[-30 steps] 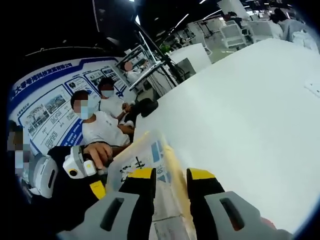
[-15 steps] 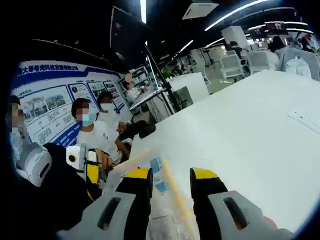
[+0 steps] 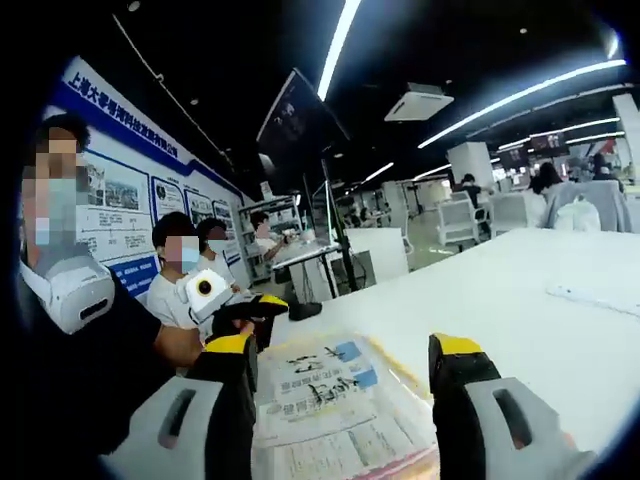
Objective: Arrange the small medicine boxes into an aligned row inside the storage area until every box is upright, visible, and separated from the surrounding clutter.
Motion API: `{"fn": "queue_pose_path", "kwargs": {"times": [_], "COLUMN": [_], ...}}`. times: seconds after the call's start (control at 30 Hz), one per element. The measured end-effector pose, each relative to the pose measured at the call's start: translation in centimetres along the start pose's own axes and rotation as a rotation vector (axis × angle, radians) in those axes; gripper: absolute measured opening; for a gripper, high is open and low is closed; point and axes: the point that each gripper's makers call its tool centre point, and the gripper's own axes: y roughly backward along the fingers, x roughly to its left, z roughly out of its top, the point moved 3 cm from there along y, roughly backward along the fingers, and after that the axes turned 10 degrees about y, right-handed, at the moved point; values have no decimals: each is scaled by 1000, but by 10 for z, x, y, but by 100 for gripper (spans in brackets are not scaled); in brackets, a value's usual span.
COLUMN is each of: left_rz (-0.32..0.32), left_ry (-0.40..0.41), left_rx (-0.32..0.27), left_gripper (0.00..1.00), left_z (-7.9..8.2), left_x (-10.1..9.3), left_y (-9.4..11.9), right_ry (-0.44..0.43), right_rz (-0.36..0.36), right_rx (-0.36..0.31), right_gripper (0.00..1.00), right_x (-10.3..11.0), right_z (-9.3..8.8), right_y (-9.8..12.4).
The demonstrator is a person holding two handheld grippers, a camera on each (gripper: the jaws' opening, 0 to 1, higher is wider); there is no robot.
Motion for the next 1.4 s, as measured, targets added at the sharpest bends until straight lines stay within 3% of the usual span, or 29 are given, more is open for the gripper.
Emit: {"fn": "queue_pose_path", "kwargs": {"times": [0.1,0.33,0.43,0.6,0.8,0.93,1.1,1.27,1.4], "left_rz": [8,31,48,63,106,121,135,153,133], "left_ry": [34,50,11,43,58,56,94,55,91], "left_rx": [-10,-7,2,11,40,59,94,124,133], "left_gripper": [72,76,76,80,83,84,85,86,86], "left_z": [-1,-8,-13,-18,-27,-35,-51,-55,-60], "left_x": [5,13,7,9,14,15,17,9,8], "left_y": [8,18,18,23,30,33,36,36,33], "right_ry": [34,85,108,167,237,173,168,175,168], "right_rz": [-20,-141,-190,-222,-269,-291,-314,-323,-330], "right_rx": [1,48,80,119,194,206,226,276,278], "right_gripper": [75,79,81,89,88,87,87,87,86], "right_x": [15,28,31,45,51,49,44,47,48], "right_z": [-10,-36,-46,-52,-65,-73,-79,-89,-95], "right_y": [13,37,41,41,40,45,52,51,49]}}
